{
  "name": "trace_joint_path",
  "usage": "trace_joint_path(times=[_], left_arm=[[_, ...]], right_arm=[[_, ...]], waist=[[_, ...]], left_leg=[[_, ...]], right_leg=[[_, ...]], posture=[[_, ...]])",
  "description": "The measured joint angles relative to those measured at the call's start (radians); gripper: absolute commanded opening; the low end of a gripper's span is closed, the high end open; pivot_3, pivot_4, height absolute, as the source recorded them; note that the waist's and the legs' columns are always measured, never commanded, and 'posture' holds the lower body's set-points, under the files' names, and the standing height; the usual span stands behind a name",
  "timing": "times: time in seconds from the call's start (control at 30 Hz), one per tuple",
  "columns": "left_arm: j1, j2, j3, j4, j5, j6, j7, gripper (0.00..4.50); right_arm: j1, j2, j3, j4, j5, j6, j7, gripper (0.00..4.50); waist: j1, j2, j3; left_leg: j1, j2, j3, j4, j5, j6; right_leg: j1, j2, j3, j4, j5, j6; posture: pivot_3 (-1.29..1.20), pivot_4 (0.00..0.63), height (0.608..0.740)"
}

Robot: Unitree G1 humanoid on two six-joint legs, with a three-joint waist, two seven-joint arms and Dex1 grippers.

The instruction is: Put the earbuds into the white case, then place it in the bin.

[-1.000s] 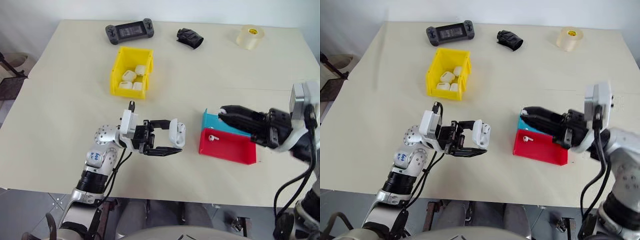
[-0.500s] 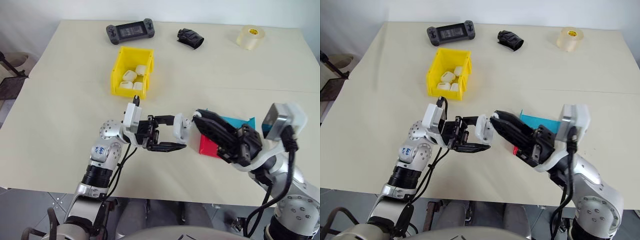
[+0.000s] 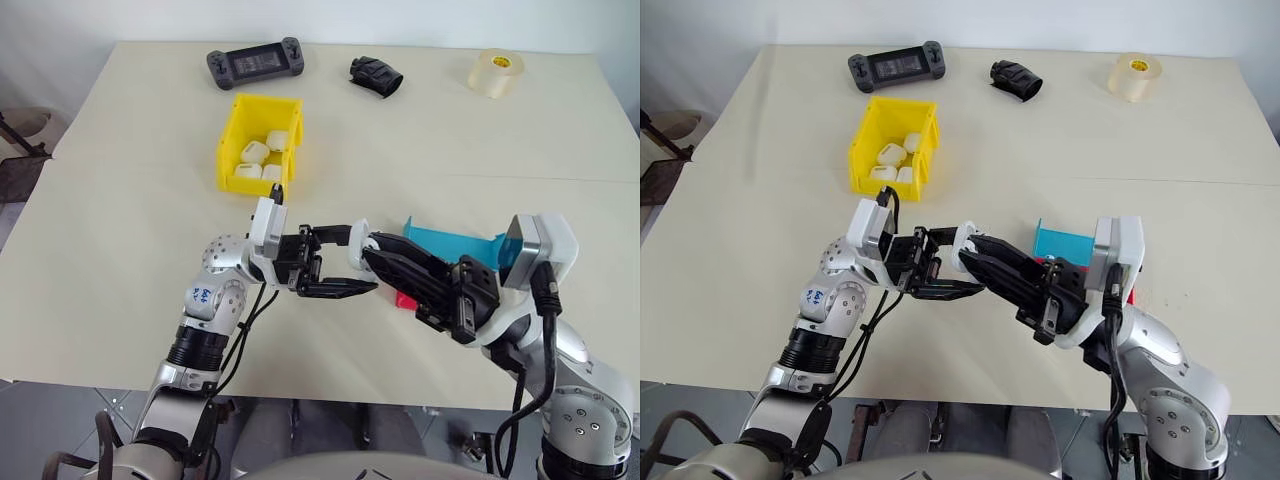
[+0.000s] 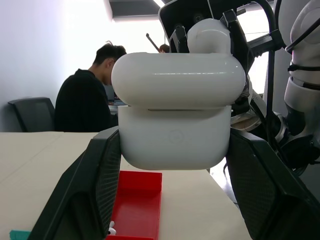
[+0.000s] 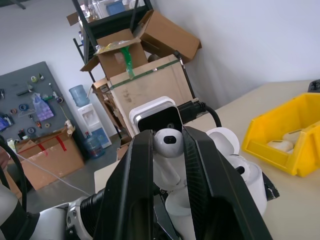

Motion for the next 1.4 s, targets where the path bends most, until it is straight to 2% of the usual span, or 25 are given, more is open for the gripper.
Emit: trace_joint_path(times=[0.5, 0.57, 0.73, 0.87, 1.03, 1.1, 1.13, 1.27, 1.4], left_arm=[[0.004, -0.003, 0.003, -0.009, 0.001, 0.006, 0.014, 2.78], [0.008, 0.001, 0.003, -0.009, 0.003, 0.007, 0.013, 2.78], [0.011, 0.003, 0.018, -0.010, 0.004, 0.007, 0.022, 2.78], [0.009, 0.025, 0.000, -0.035, 0.034, -0.015, 0.021, 2.78], [0.001, 0.135, -0.055, -0.035, 0.189, -0.023, 0.061, 2.78], [-0.024, 0.151, -0.074, -0.035, 0.239, -0.007, 0.095, 2.78], [-0.038, 0.165, -0.088, -0.037, 0.267, -0.004, 0.108, 2.78], [-0.079, 0.201, -0.137, -0.042, 0.361, 0.001, 0.133, 2.78], [-0.112, 0.233, -0.209, -0.069, 0.434, 0.008, 0.125, 2.78]], right_arm=[[0.042, -0.069, 0.026, 0.054, 0.000, -0.051, 0.026, 0.47], [0.045, -0.092, 0.025, 0.060, 0.013, -0.048, 0.027, 1.20], [0.036, -0.109, 0.023, 0.071, 0.011, -0.058, 0.030, 2.69], [0.101, -0.197, -0.038, 0.070, 0.019, -0.048, 0.040, 4.01], [0.203, -0.303, -0.202, 0.070, 0.016, -0.059, 0.096, 4.01], [0.189, -0.315, -0.222, 0.070, 0.017, -0.063, 0.097, 3.61], [0.177, -0.319, -0.220, 0.070, 0.016, -0.062, 0.093, 3.39], [0.099, -0.338, -0.155, 0.064, -0.027, -0.052, 0.067, 2.04], [-0.030, -0.328, -0.003, 0.053, -0.090, -0.008, 0.008, 0.68]], waist=[[0.001, 0.000, 0.000], [0.001, 0.000, 0.000], [0.001, 0.000, 0.000], [0.013, 0.000, 0.000], [0.020, 0.000, 0.000], [0.022, 0.000, 0.000], [0.022, 0.000, 0.000], [0.021, 0.000, 0.000], [0.021, 0.000, 0.000]], left_leg=[[0.000, 0.000, 0.000, 0.000, 0.000, 0.000], [0.000, 0.000, 0.000, 0.000, 0.000, 0.000], [0.000, 0.000, 0.000, 0.000, 0.000, 0.000], [0.000, 0.000, 0.000, 0.000, 0.000, 0.000], [0.001, -0.001, 0.001, 0.000, 0.000, 0.001], [0.001, -0.001, 0.001, 0.000, 0.000, 0.001], [0.001, -0.001, 0.001, 0.000, 0.000, 0.001], [0.001, -0.001, 0.001, 0.000, 0.000, 0.001], [0.001, -0.001, 0.001, 0.000, 0.001, 0.001]], right_leg=[[0.000, 0.000, 0.000, 0.000, 0.000, 0.000], [0.000, 0.000, 0.000, 0.000, 0.000, 0.000], [0.000, 0.000, 0.000, 0.000, 0.000, 0.000], [0.001, -0.001, 0.000, -0.002, 0.000, 0.000], [0.002, 0.000, 0.000, -0.002, 0.000, 0.000], [0.002, 0.000, 0.000, -0.002, 0.000, 0.000], [0.002, 0.000, 0.000, -0.002, 0.000, 0.000], [0.002, 0.000, 0.001, -0.002, 0.000, 0.000], [0.001, 0.000, 0.001, -0.001, 0.000, 0.000]], posture=[[0.00, 0.150, 0.740], [0.00, 0.150, 0.740], [0.00, 0.150, 0.740], [0.00, 0.150, 0.740], [0.00, 0.150, 0.740], [0.00, 0.150, 0.740], [0.00, 0.150, 0.740], [0.00, 0.150, 0.740], [0.00, 0.150, 0.740]])
